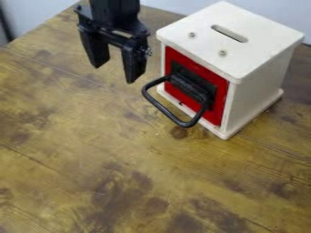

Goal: Close the drawer

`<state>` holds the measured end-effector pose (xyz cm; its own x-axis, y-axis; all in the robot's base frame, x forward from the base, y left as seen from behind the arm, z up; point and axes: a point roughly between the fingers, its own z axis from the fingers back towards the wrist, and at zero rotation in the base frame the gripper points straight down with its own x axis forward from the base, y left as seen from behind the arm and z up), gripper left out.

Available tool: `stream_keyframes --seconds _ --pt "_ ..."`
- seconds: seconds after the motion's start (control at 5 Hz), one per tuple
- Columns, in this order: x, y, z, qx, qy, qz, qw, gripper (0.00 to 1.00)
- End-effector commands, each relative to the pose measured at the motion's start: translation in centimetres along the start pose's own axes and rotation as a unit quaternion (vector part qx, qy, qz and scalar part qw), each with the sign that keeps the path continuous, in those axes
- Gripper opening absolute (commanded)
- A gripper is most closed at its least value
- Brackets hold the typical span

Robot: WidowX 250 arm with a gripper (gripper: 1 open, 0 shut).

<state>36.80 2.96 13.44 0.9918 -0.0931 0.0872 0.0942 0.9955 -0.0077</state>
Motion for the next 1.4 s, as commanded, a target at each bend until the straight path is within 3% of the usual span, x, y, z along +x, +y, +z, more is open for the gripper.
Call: stream_keyframes --seconds 0.0,0.4,0.6,1.2 --pt "0.7 -1.9 1.2 0.013 -0.032 0.022 0.9992 1.00" --pt "0.8 -1.6 1.9 0.011 -0.038 0.041 0.9984 1.00" --pt "0.8 -0.6 1.2 0.010 -0.044 0.036 0.9983 1.00" --pt "0.2 1.2 -0.9 0.010 -0.031 0.027 0.9991 1.00"
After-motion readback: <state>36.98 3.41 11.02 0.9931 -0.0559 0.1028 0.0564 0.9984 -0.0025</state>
